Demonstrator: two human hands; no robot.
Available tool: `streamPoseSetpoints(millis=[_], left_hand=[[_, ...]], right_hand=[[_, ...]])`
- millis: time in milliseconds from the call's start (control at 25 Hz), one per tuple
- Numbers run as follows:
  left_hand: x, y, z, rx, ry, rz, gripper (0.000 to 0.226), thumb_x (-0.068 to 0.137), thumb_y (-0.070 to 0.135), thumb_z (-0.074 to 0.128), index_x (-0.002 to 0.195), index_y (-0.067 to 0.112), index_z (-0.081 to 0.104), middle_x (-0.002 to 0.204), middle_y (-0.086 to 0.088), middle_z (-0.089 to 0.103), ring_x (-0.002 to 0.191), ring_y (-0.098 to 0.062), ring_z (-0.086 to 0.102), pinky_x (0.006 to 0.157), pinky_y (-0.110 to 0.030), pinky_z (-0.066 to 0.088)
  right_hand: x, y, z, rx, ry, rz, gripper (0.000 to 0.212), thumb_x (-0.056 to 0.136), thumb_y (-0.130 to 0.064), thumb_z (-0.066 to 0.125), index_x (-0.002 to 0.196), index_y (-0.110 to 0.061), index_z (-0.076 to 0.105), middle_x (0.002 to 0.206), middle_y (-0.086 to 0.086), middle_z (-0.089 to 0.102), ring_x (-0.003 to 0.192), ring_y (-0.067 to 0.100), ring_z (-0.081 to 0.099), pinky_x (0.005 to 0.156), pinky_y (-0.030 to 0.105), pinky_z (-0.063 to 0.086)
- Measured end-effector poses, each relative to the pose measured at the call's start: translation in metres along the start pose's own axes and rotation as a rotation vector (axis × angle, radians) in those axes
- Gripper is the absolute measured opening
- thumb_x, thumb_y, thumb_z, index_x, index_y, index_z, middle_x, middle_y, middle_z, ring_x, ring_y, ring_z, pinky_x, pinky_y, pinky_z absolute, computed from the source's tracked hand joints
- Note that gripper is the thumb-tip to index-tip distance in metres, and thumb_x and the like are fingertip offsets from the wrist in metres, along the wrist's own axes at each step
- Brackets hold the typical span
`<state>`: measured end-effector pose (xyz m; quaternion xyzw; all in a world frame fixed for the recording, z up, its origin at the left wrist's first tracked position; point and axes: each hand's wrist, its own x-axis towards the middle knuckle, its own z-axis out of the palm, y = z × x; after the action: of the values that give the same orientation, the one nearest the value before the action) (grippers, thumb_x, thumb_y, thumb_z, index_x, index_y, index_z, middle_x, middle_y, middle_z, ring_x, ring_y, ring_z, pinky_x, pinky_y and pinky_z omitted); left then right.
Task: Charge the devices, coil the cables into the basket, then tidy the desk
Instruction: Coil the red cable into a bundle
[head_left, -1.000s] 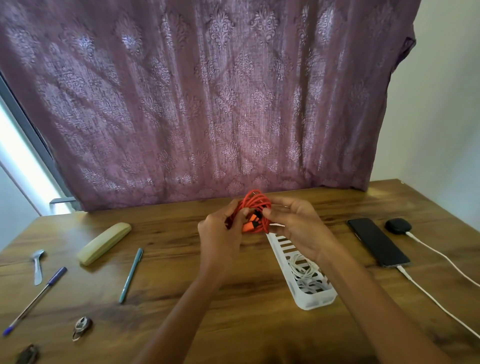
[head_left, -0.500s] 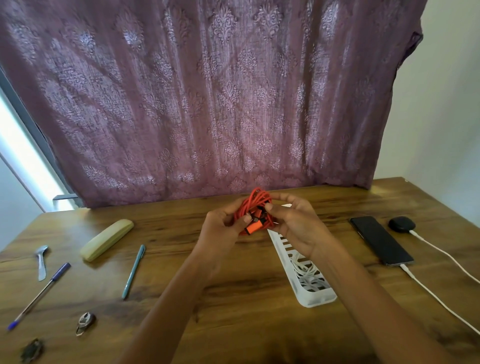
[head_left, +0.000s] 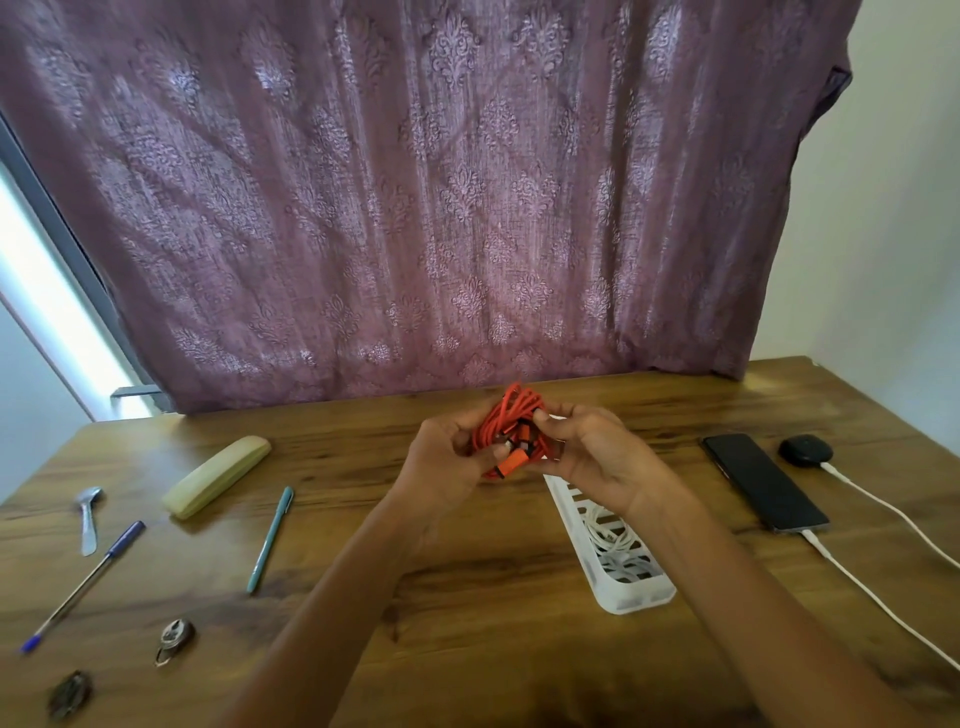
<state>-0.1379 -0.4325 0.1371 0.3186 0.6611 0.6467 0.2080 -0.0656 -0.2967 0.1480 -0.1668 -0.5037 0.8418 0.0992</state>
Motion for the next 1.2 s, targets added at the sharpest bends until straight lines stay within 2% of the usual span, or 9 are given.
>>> streamPoseSetpoints(millis=[80,200,320,440,600,720,920,1040,1200], left_hand=[[0.001,0.000,0.000,-0.030,-0.004,0.002,0.042,0.086,-0.008,0.056,0.113,0.023,0.062,0.089,0.006,0.072,0.085,-0.003,0.067,0.071,-0.017,0.052],[0.004,-0.003,-0.001,-0.037,0.006,-0.069,0.030,0.090,-0.002,0.052,0.112,0.015,0.064,0.086,0.007,0.073,0.085,-0.008,0.067,0.081,-0.028,0.054],[0.004,-0.003,0.002,-0.041,0.077,-0.096,0.023,0.090,0.001,0.053,0.107,0.012,0.064,0.088,0.003,0.073,0.088,-0.012,0.068,0.087,-0.032,0.052],[0.003,-0.003,0.007,-0.046,0.143,-0.091,0.022,0.089,0.001,0.056,0.100,0.017,0.066,0.087,0.003,0.073,0.086,-0.010,0.068,0.087,-0.031,0.052],[0.004,-0.004,0.009,-0.032,0.193,-0.097,0.019,0.086,0.003,0.061,0.098,0.017,0.068,0.089,0.002,0.073,0.086,-0.012,0.068,0.082,-0.028,0.054],[0.004,-0.001,0.010,-0.026,0.202,-0.095,0.019,0.085,0.005,0.063,0.101,0.013,0.067,0.092,0.000,0.072,0.088,-0.012,0.068,0.080,-0.025,0.054],[0.011,-0.003,0.010,-0.048,0.248,-0.142,0.014,0.083,0.011,0.067,0.096,0.017,0.067,0.096,-0.004,0.072,0.094,-0.018,0.068,0.089,-0.037,0.053],[0.016,-0.005,0.018,-0.062,0.230,-0.173,0.025,0.084,0.016,0.066,0.108,0.009,0.064,0.101,-0.006,0.071,0.096,-0.018,0.067,0.089,-0.037,0.053],[0.030,-0.013,0.037,-0.005,0.238,-0.224,0.026,0.081,0.021,0.070,0.106,0.011,0.067,0.100,-0.005,0.071,0.092,-0.018,0.068,0.086,-0.037,0.055]], right_hand=[[-0.001,-0.004,-0.001,-0.042,-0.031,-0.001,0.013,0.091,0.001,0.047,0.094,0.000,0.060,0.083,0.012,0.064,0.075,0.020,0.063,0.082,0.044,0.053],[-0.002,-0.007,-0.003,-0.098,-0.057,0.007,0.013,0.093,-0.005,0.047,0.093,-0.005,0.059,0.088,0.010,0.064,0.082,0.020,0.059,0.095,0.047,0.043],[-0.002,-0.004,-0.006,-0.156,-0.077,0.024,0.013,0.093,-0.011,0.048,0.093,-0.010,0.060,0.087,0.005,0.064,0.083,0.018,0.056,0.087,0.042,0.044],[-0.002,-0.004,-0.007,-0.055,-0.117,0.092,0.015,0.091,-0.016,0.048,0.097,-0.011,0.060,0.085,0.006,0.063,0.078,0.017,0.059,0.079,0.038,0.045],[-0.004,-0.008,-0.003,-0.302,-0.078,0.022,0.017,0.087,-0.025,0.061,0.099,-0.013,0.066,0.083,0.003,0.065,0.079,0.014,0.061,0.076,0.034,0.049],[-0.002,-0.006,-0.002,-0.303,-0.040,0.010,0.018,0.082,-0.020,0.067,0.096,-0.009,0.067,0.083,0.004,0.065,0.080,0.014,0.060,0.078,0.033,0.048],[-0.004,-0.007,-0.020,-0.223,-0.031,-0.006,0.025,0.085,-0.020,0.062,0.101,-0.002,0.064,0.089,0.009,0.065,0.084,0.017,0.060,0.079,0.033,0.050],[-0.006,-0.012,-0.034,-0.294,0.019,-0.071,0.020,0.089,-0.017,0.057,0.103,-0.004,0.063,0.095,0.009,0.067,0.090,0.018,0.062,0.086,0.036,0.049],[-0.006,-0.015,-0.056,-0.280,0.131,-0.070,0.023,0.089,-0.019,0.059,0.103,-0.002,0.059,0.092,0.011,0.068,0.087,0.020,0.064,0.084,0.036,0.052]])
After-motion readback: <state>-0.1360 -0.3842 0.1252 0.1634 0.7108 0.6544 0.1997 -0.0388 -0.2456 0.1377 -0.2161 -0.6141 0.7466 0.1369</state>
